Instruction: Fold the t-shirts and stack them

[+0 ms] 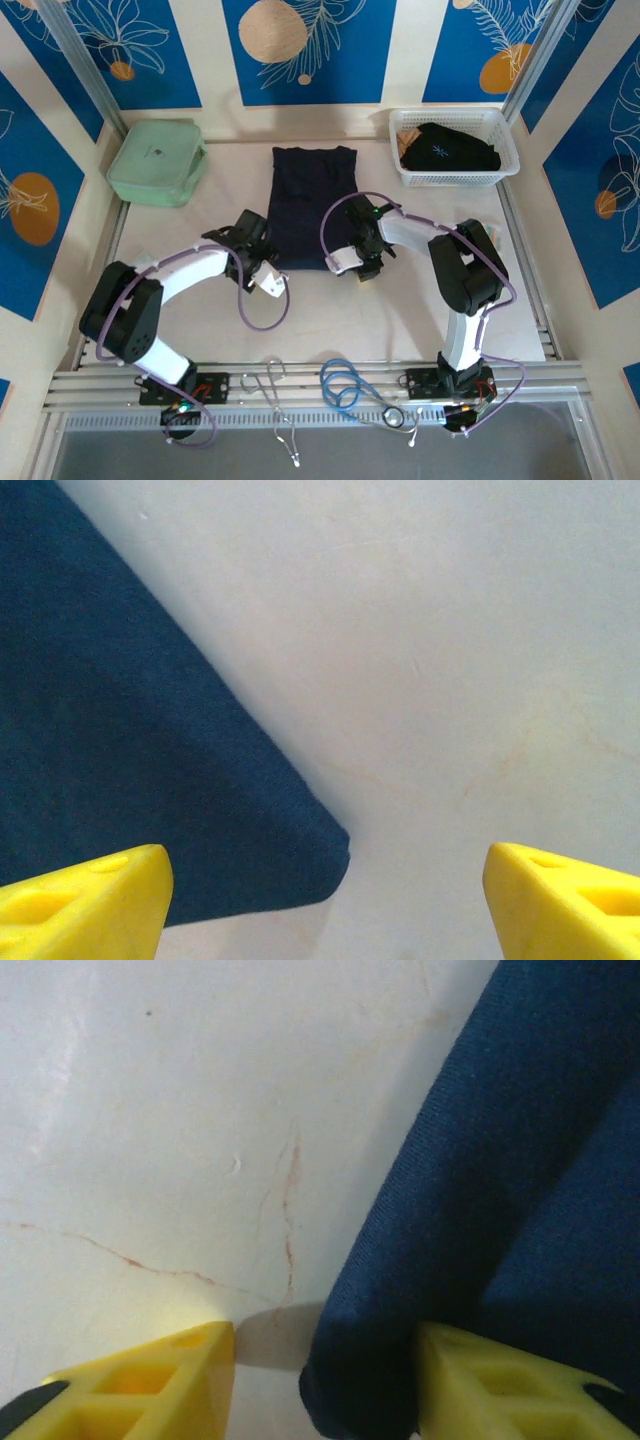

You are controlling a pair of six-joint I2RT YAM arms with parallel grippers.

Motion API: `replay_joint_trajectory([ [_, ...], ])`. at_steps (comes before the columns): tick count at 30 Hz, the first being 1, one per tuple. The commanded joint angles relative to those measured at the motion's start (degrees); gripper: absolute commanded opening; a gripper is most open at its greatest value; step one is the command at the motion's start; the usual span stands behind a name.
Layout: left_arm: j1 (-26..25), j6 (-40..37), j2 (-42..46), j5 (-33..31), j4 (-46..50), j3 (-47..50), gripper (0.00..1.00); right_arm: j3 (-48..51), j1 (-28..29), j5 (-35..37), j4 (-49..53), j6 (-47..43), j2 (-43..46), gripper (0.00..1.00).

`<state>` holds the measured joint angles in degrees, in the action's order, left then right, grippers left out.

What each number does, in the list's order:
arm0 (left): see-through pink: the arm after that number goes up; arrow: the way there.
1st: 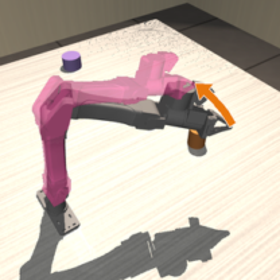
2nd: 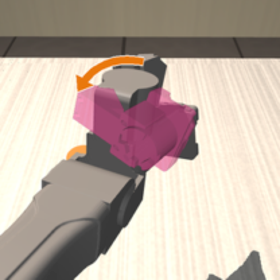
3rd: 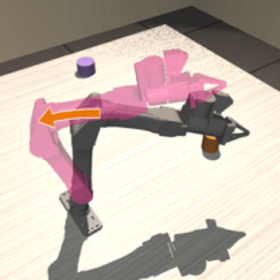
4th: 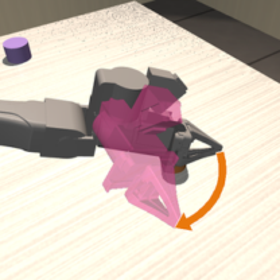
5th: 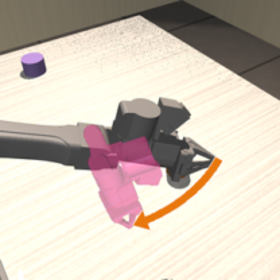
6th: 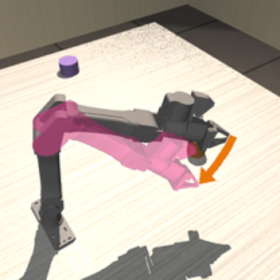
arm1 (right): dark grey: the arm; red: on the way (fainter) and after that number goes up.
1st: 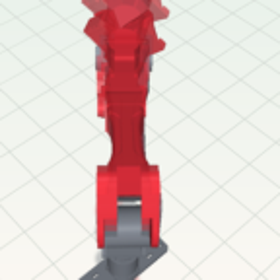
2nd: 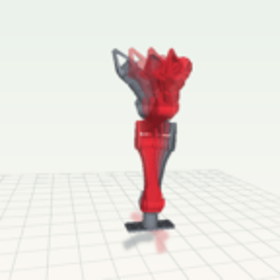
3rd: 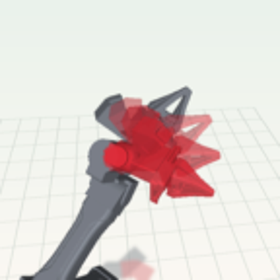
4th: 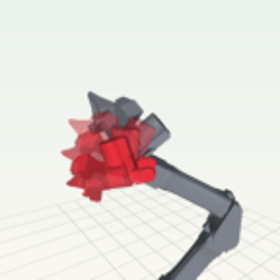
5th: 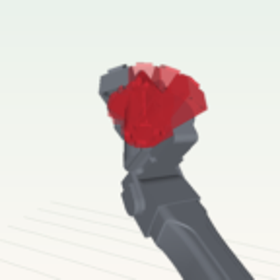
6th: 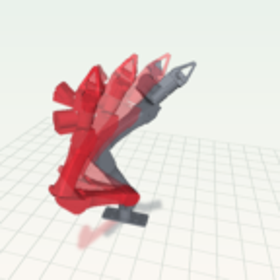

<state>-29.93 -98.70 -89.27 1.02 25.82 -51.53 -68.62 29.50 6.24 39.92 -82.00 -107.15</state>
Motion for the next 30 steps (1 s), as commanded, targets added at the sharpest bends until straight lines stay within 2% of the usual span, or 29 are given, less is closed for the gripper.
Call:
replay_joint_trajectory([
  [1, -0.12, 1.56, -2.61, 1.71, 1.6, -3.0, 0.77, -0.67, -0.32, -1.4, -1.78, 0.48, -3.62, 0.38],
  [5, -0.1, 2.93, -5.89, 2.19, 1.88, -5.74, 0.73, -1.34, -0.57, -1.75, -1.03, 0.95, -4.28, 0.24],
  [11, 0.04, 2.5, -8.46, 1.18, 1.51, -6.66, 0.65, -1.63, -0.99, -2.33, -0.28, 1.33, -4.59, 0.13],
  [21, 0.93, 1.93, -7.16, 1.01, 2.56, -5.95, 0.49, -1.77, -0.58, -2.92, 0.66, 2.38, -4.93, 0.09],
  [30, 2.11, 1.5, -10.71, 0.59, 1.65, -6.62, 0.47, -1.93, -0.41, -3.33, 1.71, 2.92, -5.26, 0.09],
])
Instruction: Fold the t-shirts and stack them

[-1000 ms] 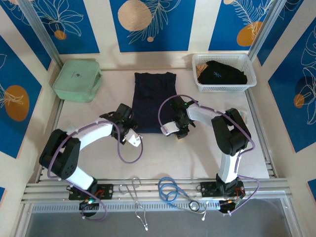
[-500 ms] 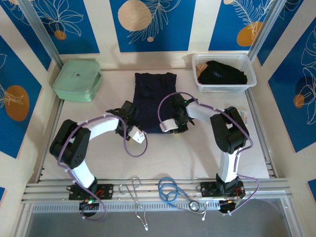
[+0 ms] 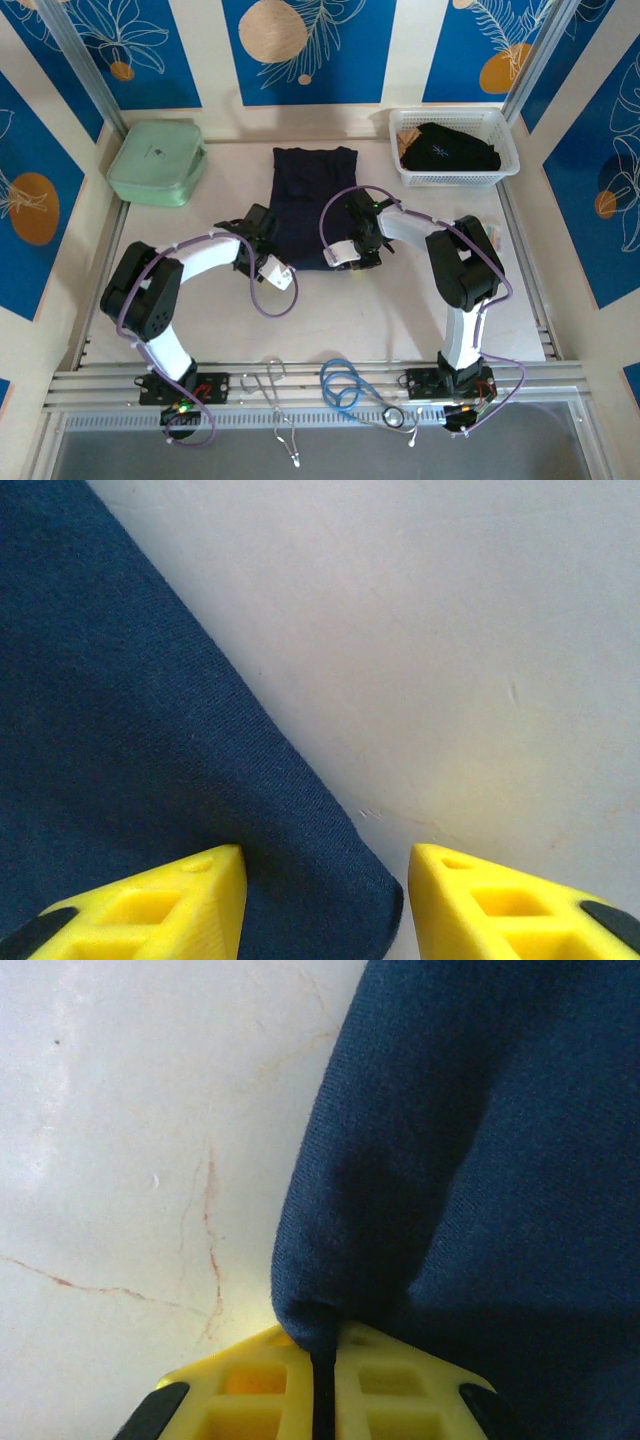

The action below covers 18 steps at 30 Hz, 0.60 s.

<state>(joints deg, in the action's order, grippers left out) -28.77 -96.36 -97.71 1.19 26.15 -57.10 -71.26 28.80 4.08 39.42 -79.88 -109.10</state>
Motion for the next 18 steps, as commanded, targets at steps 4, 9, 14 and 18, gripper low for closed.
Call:
replay_joint_trajectory([
  [4, 1.86, -1.33, -5.97, -1.07, 1.14, -2.97, 0.46, 0.6, 0.21, -1.52, 2.58, 0.77, -3.35, 0.09],
  [9, 2.23, -1.23, -11.93, -2.32, 0.02, -6.43, 0.41, 0.42, 0.21, -1.79, 3.12, 1.06, -3.93, 0.07],
  [14, 2.14, 0.52, -15.97, -2.95, -3.41, -8.78, 0.27, -0.17, 0.21, -2.31, 3.05, 2.04, -5.45, 0.03],
  [18, 2.14, 0.74, -16.74, -3.39, -6.37, -8.82, 0.1, -0.63, 0.21, -2.9, 2.85, 2.78, -6.86, 0.01],
])
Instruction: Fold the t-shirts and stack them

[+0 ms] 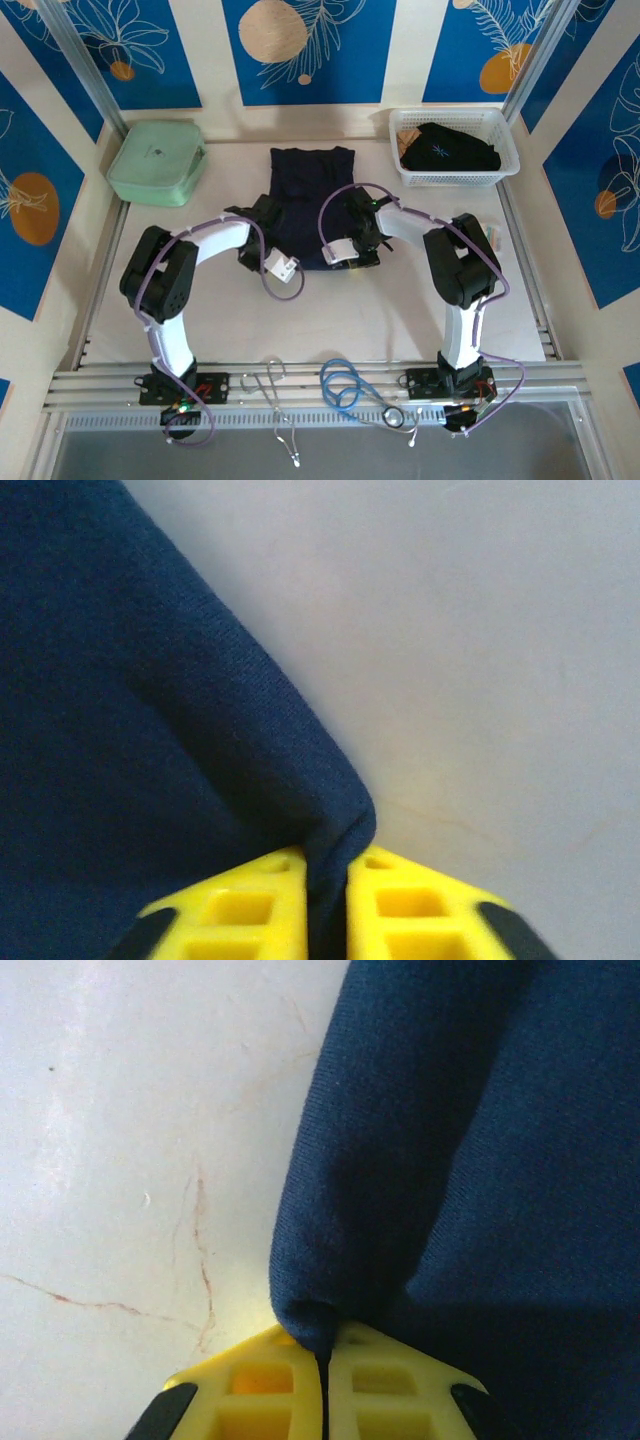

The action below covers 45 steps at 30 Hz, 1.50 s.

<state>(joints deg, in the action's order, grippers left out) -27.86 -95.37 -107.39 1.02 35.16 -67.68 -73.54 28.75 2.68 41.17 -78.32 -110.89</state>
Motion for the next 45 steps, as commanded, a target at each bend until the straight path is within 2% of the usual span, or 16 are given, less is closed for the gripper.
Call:
replay_joint_trajectory([
  [1, 1.23, -0.33, -7.09, -3.13, -15.84, 1.84, 0.05, 1.64, 0.25, -1.75, 0.97, 1.26, -5.29, 0.0],
  [2, 1.24, -0.26, -7.11, -3.14, -16.24, 1.98, 0.0, 1.64, 0.33, -1.82, 0.86, 1.4, -5.31, 0.0],
  [12, 1.23, 0.36, -1.63, -0.36, -16.92, 6.01, 0.0, 2.8, 0.16, -3.89, 1.16, 3.34, -1.13, 0.0],
  [19, 1.14, 2.98, 7.37, 2.75, -12.66, 7.33, 0.0, 8.18, -0.03, -6.24, -1.26, 5.9, 6.79, 0.0],
  [27, -0.04, 6.6, 17.94, 2.82, -8.75, 12.13, 0.0, 14.34, 1.54, -6.11, -1.98, 9.86, 15.1, 0.0],
  [32, -2.28, 10.6, 25.88, 2.63, -6.82, 16.11, 0.0, 18.63, 5.01, -4.8, -1.12, 13.37, 21.72, 0.0],
  [45, -15.13, 19.2, 48.7, -4.6, 7.18, 22.84, 0.0, 27.71, 19.64, 1.78, 7.31, 27.19, 44.12, 0.0],
])
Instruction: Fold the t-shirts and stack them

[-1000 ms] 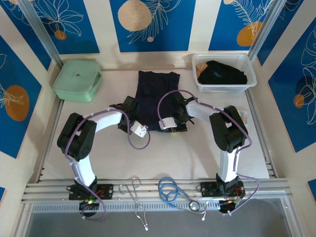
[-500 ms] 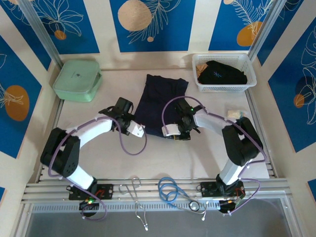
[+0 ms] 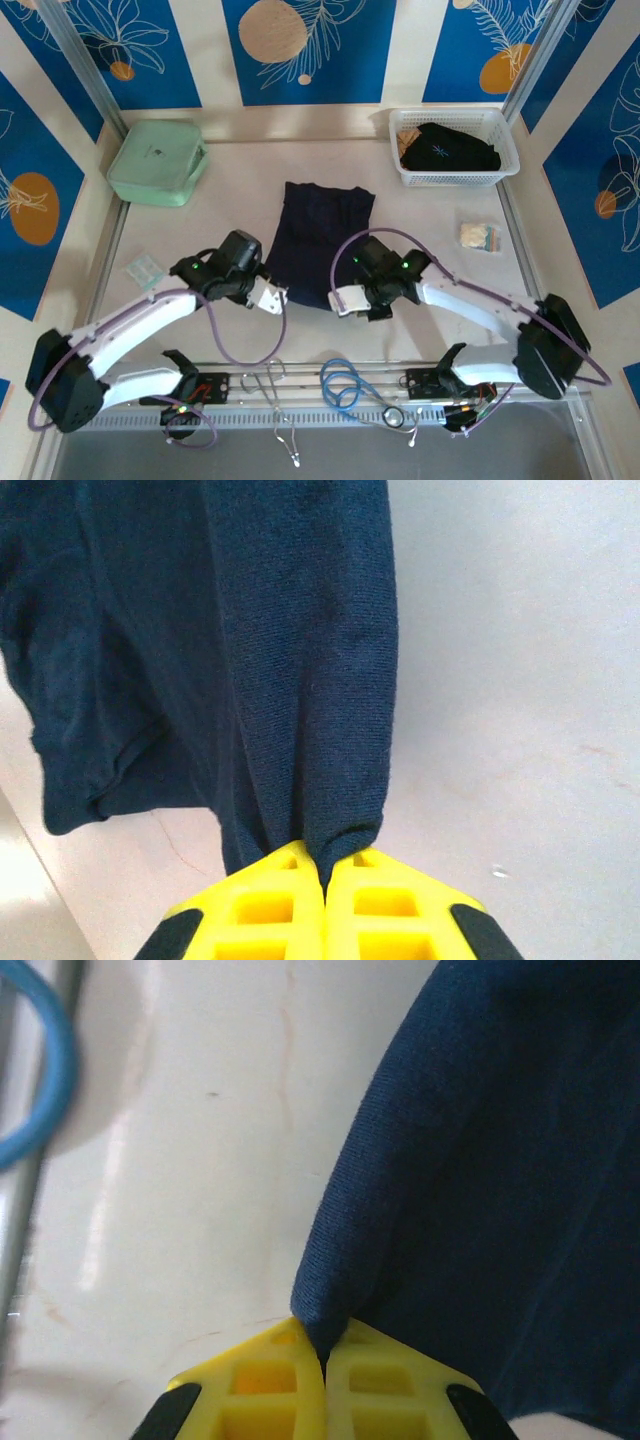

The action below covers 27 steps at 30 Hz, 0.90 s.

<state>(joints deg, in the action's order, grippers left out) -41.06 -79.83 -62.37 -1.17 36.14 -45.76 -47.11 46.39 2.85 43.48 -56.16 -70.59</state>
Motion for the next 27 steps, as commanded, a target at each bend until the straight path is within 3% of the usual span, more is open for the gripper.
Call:
replay_joint_trajectory([
  [1, -2.9, 4.46, 5.22, -3.14, 7.59, 1.02, 0.0, 1.48, 3.12, 2.25, 5.81, 6.03, 5.51, 0.0],
  [6, -6.03, 7.76, 9.95, -5.86, 13.1, -0.06, 0.0, 0.01, 6.62, 5.15, 9.91, 9.14, 11.16, 0.0],
  [10, -6.16, 9.26, 10.34, -6.7, 12.82, -2.9, 0.0, -3.11, 5.64, 6.9, 10.84, 6.25, 12.47, 0.0],
  [17, -3.23, 5.82, 1.65, -6.88, 6.28, -10.51, 0.0, -11.68, -7.84, -0.95, 10.74, -3.53, 6.54, 0.0],
  [27, 10.47, 0.8, -16.3, 1.44, 0.6, -27.62, 0.0, -28.8, -23.15, -10.13, 13.08, -13.28, -11.84, 0.0],
])
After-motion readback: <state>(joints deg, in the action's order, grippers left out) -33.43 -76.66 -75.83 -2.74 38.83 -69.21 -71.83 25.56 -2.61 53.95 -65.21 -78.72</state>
